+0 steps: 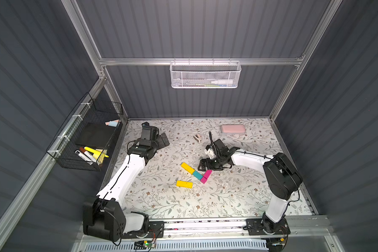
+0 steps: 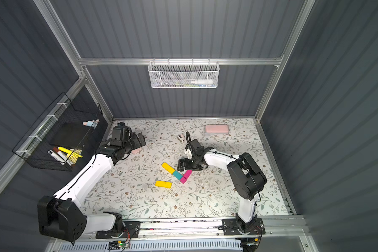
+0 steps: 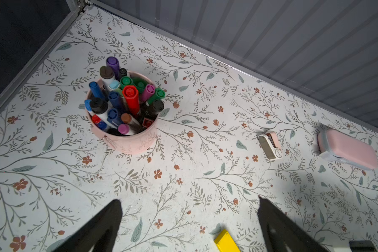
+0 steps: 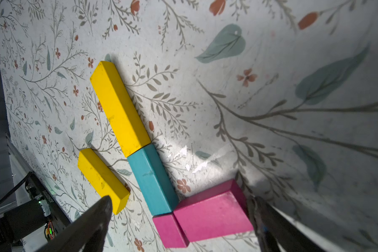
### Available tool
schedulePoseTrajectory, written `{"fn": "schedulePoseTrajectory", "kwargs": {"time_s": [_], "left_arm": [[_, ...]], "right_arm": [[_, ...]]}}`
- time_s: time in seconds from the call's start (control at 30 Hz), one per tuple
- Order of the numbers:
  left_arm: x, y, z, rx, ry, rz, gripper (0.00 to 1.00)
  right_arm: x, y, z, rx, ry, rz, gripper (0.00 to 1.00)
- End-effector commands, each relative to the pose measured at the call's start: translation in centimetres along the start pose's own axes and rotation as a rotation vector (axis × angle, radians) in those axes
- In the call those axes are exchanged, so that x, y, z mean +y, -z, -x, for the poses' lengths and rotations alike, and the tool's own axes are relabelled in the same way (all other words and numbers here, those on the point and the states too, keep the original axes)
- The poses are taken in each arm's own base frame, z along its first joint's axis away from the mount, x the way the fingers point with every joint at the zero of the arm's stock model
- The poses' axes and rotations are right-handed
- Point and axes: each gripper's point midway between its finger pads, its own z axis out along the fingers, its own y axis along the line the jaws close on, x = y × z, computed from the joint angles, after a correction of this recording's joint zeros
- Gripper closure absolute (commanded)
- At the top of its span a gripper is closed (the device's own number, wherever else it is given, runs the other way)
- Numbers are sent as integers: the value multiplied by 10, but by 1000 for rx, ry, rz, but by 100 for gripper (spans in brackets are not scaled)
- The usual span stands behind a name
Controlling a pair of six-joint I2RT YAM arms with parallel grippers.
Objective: Assemble the letter v with building blocks
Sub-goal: Assemble the building block at the center of the board.
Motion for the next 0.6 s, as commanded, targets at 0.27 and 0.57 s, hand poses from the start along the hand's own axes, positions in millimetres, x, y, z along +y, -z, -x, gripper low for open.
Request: {"fn": "schedulePoseTrajectory", "kwargs": {"time_s": [0.27,0.57], "left_arm": [[2,-3,-3,4,9,-5,0],[2,-3,-2,2,8,-4,1]], "right_arm": [[0,-4,-5,11,-14,7,1],[-12,6,0,-19,9,-85,1]]}}
